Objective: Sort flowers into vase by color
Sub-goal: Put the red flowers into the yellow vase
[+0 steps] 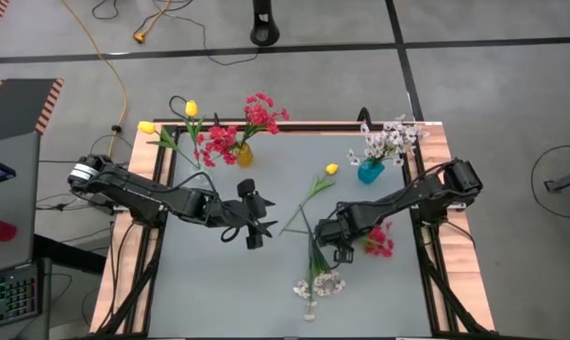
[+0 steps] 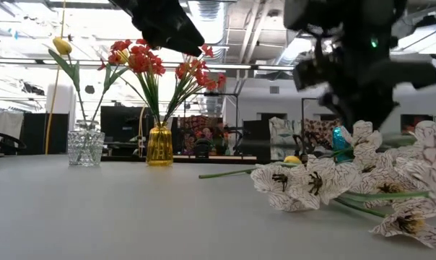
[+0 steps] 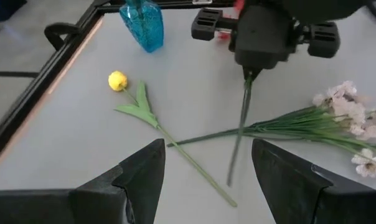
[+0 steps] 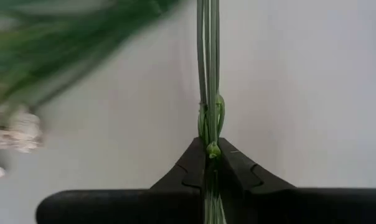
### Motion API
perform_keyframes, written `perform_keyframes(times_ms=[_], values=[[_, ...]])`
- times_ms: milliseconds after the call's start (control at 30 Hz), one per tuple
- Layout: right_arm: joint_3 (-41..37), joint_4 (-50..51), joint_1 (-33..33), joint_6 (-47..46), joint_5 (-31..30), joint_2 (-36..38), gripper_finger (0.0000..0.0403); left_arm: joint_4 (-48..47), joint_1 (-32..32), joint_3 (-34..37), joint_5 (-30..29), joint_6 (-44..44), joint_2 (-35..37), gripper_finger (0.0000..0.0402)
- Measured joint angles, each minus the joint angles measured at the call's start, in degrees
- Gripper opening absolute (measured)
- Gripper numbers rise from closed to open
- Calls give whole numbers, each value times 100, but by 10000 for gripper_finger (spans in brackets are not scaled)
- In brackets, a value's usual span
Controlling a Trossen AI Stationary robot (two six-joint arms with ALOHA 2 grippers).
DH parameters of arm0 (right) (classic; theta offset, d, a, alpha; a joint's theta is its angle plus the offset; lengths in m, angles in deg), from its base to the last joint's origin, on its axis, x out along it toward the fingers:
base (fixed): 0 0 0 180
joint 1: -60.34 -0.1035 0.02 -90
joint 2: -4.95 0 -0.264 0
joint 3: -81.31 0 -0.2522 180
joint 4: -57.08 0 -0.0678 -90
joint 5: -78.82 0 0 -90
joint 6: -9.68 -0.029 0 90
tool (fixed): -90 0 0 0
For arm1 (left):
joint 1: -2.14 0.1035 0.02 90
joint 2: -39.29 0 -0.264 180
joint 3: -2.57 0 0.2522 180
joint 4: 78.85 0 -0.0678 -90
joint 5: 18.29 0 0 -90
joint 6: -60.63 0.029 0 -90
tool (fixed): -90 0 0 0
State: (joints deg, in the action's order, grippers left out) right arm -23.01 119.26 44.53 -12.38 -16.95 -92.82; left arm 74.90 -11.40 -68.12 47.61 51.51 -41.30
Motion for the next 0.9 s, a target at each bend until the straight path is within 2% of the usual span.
perform_keyframes(times_ms=[300,533,700,900], values=[[696,-96,-346,2030,-588,2,50,0,2,0,807,-589,0,229],[965,-216,-752,3544,-1740,6,50,0,2,0,1530,-1317,0,229],[969,-682,-1035,4815,-2624,9,50,0,2,0,1608,-1698,0,229],[969,-1637,-1281,6583,-3311,9,50,2,13,0,1520,-2285,0,229]])
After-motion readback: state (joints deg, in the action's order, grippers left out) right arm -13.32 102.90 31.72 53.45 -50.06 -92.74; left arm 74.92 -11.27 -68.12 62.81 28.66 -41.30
